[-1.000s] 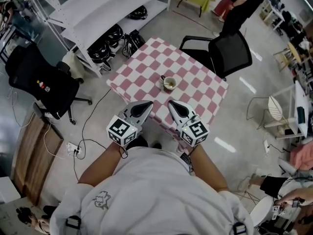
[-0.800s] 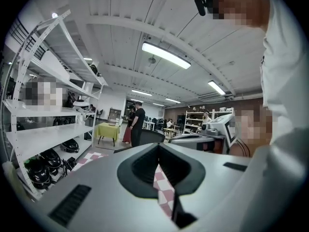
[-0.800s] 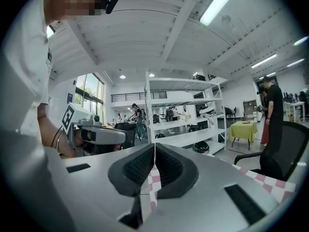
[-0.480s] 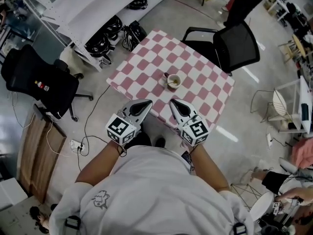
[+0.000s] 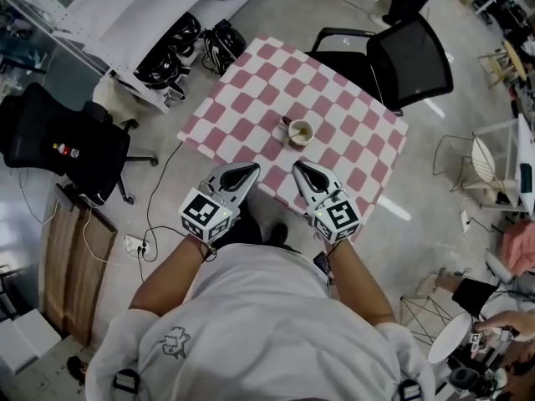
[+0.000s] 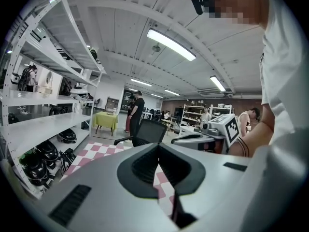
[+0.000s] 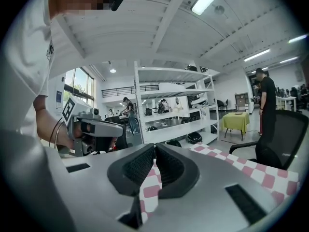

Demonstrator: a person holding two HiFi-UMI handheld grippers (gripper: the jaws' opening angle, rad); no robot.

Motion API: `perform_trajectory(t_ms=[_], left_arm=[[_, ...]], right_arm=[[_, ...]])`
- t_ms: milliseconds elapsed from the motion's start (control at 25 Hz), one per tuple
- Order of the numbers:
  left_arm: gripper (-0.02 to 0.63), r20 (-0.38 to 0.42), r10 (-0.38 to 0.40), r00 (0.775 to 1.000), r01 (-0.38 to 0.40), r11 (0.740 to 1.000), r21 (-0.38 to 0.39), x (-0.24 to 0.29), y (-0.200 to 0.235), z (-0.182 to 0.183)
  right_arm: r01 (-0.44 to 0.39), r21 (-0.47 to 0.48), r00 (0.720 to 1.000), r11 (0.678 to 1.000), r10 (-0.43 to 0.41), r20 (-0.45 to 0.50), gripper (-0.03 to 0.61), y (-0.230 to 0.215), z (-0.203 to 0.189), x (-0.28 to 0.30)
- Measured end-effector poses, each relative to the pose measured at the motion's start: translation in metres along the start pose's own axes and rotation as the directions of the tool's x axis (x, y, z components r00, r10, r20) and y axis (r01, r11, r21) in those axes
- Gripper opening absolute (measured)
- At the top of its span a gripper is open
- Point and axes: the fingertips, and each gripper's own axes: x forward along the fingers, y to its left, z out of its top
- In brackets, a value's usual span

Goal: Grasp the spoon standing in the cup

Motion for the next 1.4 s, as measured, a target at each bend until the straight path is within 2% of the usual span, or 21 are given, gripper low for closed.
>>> perform_trajectory(t_ms=[160,520,1400], left_arm=[[0.014,-0.008,-0.001,1.000,0.001,1.000,-0.009,0.007,0.015,-0.004],[0.014,-0.060,-0.034,0.998,0.031,0.999,-0.045,0.028,0.029,-0.037],[0.014,-0.128,-0.127,0.984,0.116,0.989,-0.089,0.081,0.052,-0.074]], right_arm=[[0.021,0.010,1.000,1.000,-0.021,-0.012,0.034,-0.011,-0.007,0.010],[0.071,0.020,0.994,0.997,-0.069,-0.082,0.038,-0.034,-0.050,0.025],[0.096,0.028,0.974,0.995,-0.089,-0.207,0.149,-0.070,-0.121,0.076]])
